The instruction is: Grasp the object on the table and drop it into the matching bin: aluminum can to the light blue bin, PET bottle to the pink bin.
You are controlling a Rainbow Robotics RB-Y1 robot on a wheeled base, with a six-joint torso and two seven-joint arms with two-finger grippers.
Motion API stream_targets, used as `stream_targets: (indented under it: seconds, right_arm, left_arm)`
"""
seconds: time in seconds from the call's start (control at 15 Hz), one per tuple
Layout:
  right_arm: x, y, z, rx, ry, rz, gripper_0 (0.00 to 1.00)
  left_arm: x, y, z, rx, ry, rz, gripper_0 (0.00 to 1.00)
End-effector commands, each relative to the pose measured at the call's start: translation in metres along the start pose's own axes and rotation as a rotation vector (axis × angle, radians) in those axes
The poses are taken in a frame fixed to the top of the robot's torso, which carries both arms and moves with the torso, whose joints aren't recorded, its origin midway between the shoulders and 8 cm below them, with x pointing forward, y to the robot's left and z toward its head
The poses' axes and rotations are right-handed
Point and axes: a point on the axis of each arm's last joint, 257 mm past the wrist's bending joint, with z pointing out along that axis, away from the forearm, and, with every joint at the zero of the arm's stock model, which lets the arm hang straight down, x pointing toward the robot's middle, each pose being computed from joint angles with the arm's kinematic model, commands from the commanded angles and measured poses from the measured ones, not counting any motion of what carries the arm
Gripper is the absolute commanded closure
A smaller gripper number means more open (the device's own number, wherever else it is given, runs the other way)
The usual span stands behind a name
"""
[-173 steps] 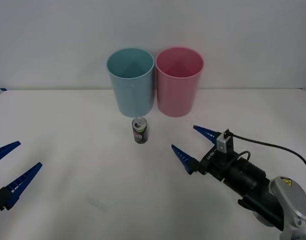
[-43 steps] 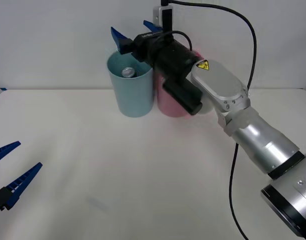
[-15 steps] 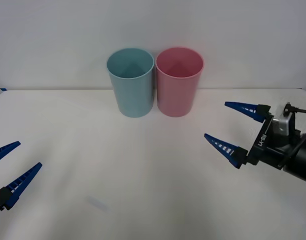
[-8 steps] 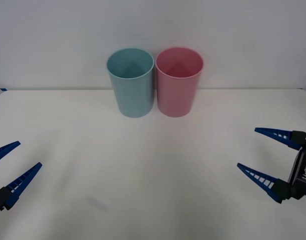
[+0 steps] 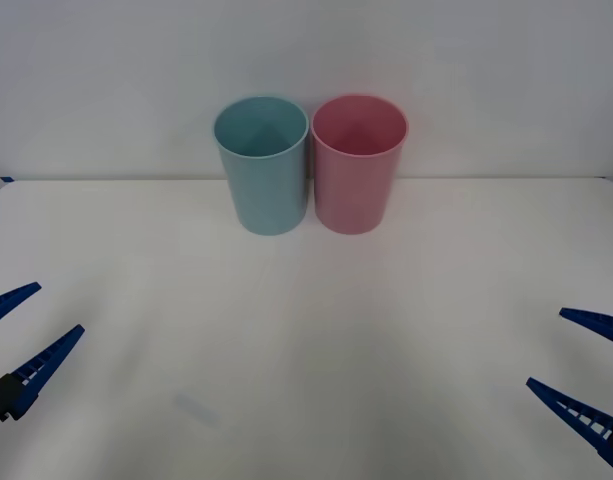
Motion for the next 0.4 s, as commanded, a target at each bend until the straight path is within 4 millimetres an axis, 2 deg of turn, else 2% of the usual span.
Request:
stream_targets:
  seconds: [0.07,0.4]
  right_arm:
    - [0.0008,0.001,-0.0096,0.011,0.005,0.016,0.0]
    - [0.0047,0.0022,-0.0111,0.013,0.014,0.026,0.0]
  left_arm:
    - [0.0,0.0,0.0,0.0,0.0,0.0,0.0]
    - [0.0,0.0,0.0,0.0,0.0,0.0,0.0]
